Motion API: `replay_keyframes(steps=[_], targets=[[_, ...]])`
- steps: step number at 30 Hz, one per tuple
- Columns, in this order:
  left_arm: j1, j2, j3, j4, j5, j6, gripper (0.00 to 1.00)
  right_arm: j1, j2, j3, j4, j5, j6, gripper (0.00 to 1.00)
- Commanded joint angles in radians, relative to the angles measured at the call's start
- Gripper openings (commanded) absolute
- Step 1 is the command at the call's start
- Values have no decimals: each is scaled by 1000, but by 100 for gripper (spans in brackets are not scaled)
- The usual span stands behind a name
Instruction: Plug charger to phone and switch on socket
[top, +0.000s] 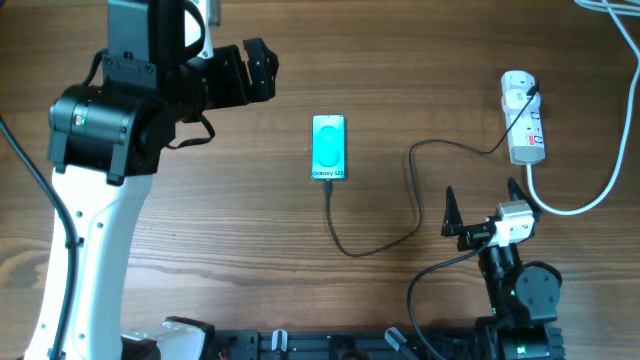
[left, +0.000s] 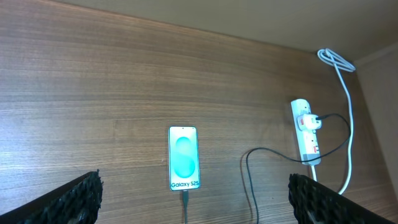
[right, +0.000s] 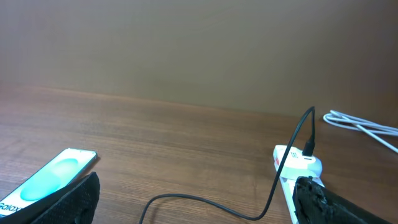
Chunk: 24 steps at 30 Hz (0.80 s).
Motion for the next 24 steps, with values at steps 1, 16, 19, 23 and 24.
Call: replay_keyframes(steps=[1, 16, 19, 23, 24], targets=[[-1, -15, -3, 3, -6, -13, 100, -4, -14, -3, 1, -2, 15, 100], [6, -40, -4, -54, -71, -13, 100, -4, -14, -3, 1, -2, 15, 100], [6, -71, -27, -121, -105, -13, 100, -4, -14, -3, 1, -2, 15, 100], [8, -143, -151, -97, -122, -13, 100, -4, -14, -3, 1, -2, 16, 100], [10, -161, -185, -94, -122, -13, 100, -4, -14, -3, 1, -2, 16, 100]])
